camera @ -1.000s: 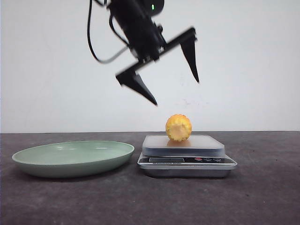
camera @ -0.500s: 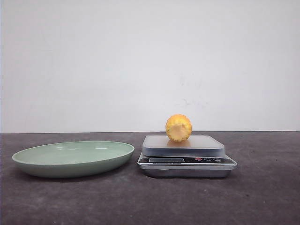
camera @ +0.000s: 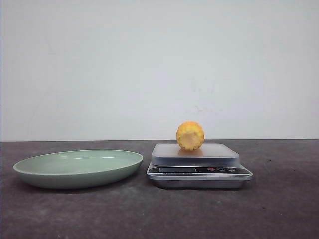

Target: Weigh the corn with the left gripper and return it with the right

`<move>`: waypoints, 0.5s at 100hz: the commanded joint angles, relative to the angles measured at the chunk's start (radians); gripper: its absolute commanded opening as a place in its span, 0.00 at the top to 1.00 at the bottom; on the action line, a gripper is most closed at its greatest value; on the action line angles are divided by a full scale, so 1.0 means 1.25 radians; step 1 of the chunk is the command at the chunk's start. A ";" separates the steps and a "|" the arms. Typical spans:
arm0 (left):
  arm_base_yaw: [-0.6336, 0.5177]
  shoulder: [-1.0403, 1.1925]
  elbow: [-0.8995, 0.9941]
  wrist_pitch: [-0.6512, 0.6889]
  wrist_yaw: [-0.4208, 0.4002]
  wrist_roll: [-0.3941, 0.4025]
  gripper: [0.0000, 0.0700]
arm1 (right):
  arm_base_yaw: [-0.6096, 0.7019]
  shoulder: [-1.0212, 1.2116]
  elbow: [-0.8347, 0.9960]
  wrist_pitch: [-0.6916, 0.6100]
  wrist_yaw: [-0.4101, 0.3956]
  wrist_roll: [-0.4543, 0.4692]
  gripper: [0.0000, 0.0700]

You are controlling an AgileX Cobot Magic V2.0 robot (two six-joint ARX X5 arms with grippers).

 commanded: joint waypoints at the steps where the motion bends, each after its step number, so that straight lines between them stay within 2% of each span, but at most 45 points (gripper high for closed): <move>1: -0.008 -0.006 0.015 -0.031 0.000 -0.011 0.00 | 0.011 0.056 0.008 0.044 0.000 0.062 0.04; 22: -0.008 -0.090 0.013 -0.031 0.007 -0.021 0.00 | 0.074 0.249 0.024 0.078 0.030 0.064 0.04; 33: -0.008 -0.124 0.013 -0.031 -0.014 -0.023 0.00 | 0.121 0.359 0.052 0.076 0.054 0.064 0.04; 50: -0.008 -0.157 0.013 -0.031 -0.025 -0.022 0.00 | 0.198 0.506 0.125 0.076 0.120 0.062 0.04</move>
